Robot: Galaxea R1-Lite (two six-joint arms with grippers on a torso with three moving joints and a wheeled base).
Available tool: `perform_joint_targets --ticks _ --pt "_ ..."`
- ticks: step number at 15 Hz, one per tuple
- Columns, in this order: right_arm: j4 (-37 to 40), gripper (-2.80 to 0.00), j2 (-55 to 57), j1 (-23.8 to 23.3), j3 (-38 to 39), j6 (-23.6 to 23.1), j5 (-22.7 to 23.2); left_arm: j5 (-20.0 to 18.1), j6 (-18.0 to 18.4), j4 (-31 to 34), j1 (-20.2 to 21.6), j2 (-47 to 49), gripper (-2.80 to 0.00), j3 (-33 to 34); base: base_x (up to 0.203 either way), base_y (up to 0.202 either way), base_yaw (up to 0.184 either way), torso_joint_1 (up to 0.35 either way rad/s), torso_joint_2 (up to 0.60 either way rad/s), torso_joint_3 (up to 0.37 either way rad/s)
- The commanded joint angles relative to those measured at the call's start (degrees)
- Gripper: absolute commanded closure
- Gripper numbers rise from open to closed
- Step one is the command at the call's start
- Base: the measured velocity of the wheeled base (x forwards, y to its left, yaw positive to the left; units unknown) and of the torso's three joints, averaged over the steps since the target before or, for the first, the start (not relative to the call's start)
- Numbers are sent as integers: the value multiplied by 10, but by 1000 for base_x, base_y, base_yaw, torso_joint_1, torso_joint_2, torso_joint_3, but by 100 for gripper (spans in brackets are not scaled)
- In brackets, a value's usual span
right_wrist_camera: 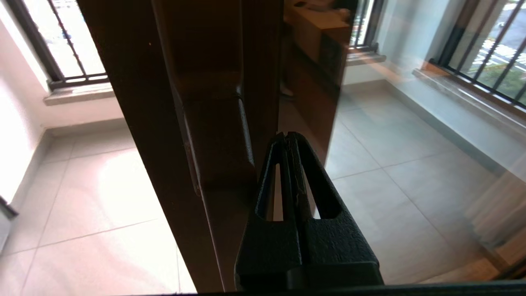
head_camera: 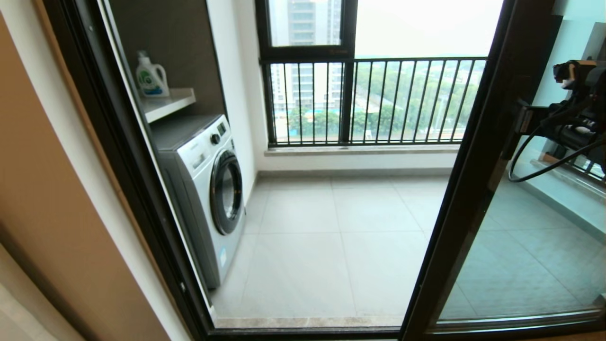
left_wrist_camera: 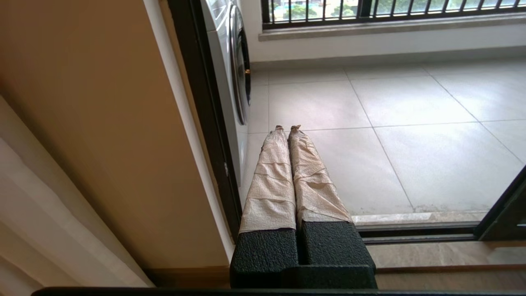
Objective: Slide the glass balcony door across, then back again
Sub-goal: Close the slid door
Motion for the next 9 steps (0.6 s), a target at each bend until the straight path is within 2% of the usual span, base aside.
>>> perform_joint_targets --ticks 1,9 --pt "-2 0 -5 13 3 -1 -6 0 1 0 0 0 0 0 0 0 0 0 0 0" --pt "-2 0 -6 84 5 -1 -37 0 1 0 0 0 0 0 0 0 0 0 0 0"
